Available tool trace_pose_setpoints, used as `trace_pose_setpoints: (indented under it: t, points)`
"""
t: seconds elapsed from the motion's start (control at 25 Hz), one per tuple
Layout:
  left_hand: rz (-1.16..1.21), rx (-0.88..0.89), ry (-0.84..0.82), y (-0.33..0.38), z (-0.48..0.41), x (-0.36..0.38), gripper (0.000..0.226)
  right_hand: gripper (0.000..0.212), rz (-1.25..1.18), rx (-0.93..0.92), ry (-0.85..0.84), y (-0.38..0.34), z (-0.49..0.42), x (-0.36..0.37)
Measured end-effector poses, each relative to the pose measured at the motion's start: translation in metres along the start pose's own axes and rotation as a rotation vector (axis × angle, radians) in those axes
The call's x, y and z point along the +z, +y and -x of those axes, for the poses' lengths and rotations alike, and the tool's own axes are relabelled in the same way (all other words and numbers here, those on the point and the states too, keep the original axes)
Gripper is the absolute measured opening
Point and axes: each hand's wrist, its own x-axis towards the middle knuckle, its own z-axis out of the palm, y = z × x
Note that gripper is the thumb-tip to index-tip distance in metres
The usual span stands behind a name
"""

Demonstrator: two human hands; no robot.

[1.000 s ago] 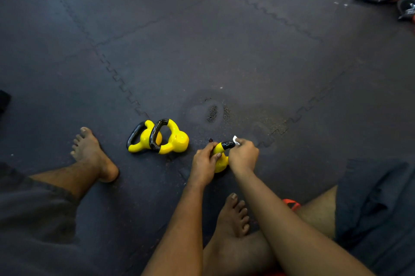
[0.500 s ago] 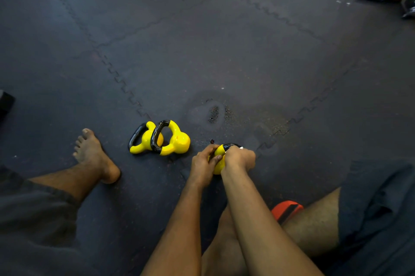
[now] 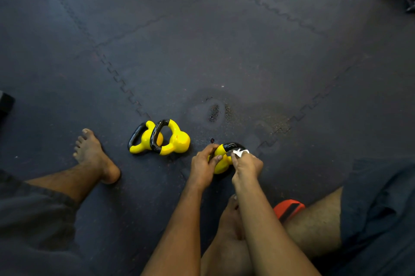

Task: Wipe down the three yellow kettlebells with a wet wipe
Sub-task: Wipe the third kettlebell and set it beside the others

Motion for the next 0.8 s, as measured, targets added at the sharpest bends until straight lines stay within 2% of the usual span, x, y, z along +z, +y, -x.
trace_pose_setpoints:
  t: [0.08, 0.16, 0.28, 0.4, 0.48, 0.56, 0.68, 0.8]
  points:
    - [0.0, 0.005, -0.004, -0.001, 0.0, 0.0, 0.029, 0.029, 0.039, -0.006, 0.031, 0.0, -0.004, -0.001]
    - [0.009, 0.009, -0.004, -0.002, 0.003, 0.0, 0.028, 0.012, 0.101, -0.008, 0.038, -0.004, -0.008, -0.001]
    - [0.02, 0.017, -0.004, -0.002, 0.005, 0.0, 0.028, 0.021, 0.243, -0.054, 0.051, -0.01, -0.016, 0.0]
    - [0.0, 0.019, -0.022, -0.001, 0.005, -0.002, 0.028, 0.006, 0.421, -0.139, 0.064, -0.014, -0.011, 0.007]
    - [0.004, 0.017, -0.022, -0.001, 0.004, -0.003, 0.027, 0.006, 0.392, -0.131, 0.068, -0.016, -0.011, 0.009]
    - [0.028, 0.041, -0.044, -0.001, 0.008, -0.003, 0.025, 0.007, 0.316, -0.048, 0.043, -0.014, -0.015, 0.008]
    - [0.162, -0.026, 0.008, -0.007, 0.013, -0.003, 0.021, 0.02, 0.26, -0.002, -0.066, -0.002, -0.019, 0.012]
    - [0.385, -0.198, 0.15, -0.019, 0.019, -0.007, 0.032, 0.019, 0.383, -0.069, -0.335, 0.017, -0.008, 0.015]
